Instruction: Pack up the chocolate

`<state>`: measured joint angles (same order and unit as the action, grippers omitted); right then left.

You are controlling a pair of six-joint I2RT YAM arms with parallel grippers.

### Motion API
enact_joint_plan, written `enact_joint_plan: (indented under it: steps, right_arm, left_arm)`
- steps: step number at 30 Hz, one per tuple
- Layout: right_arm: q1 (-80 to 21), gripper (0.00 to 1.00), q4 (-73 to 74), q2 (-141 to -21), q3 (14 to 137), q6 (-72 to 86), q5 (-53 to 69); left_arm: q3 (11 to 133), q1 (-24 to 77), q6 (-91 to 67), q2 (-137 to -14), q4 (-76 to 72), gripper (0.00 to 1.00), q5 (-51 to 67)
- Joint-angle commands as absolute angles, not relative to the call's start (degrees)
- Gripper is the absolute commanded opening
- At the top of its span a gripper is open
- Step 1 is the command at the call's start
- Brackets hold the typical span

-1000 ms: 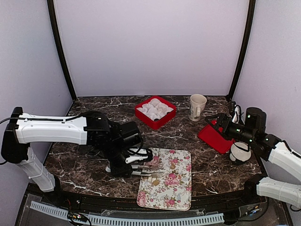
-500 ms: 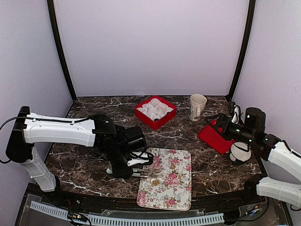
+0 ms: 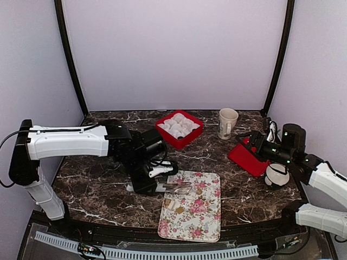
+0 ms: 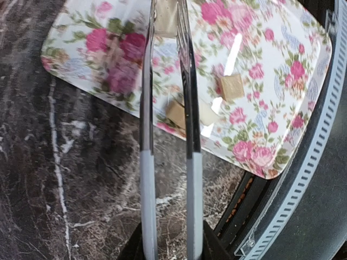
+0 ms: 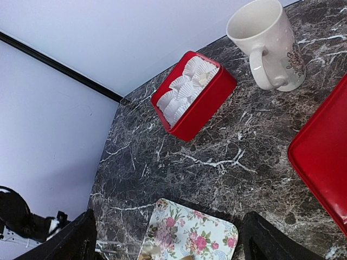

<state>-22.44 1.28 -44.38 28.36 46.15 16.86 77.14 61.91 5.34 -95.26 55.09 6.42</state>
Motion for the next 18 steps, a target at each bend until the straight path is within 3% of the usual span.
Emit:
enact_joint_plan:
  steps: [1,11,18]
  right_arm:
    - [-22.17,0.93,-0.54,-43.77,28.71,45.63,16.3]
    - [-22.16,0.94,0.93,-44.0,29.81,45.2,15.35]
    - [-22.06,0.94,1.08,-44.69,30.07,45.27,14.52]
  left_arm:
    - [81.22,54.99,3.41,-89.68,49.16,0.14,12.56]
    - [93.07,39.18,-1.58,-97.63,42.38,0.14,15.42]
    - [103.86,35.61,-3.69,-108.04,42.13,0.15,15.01]
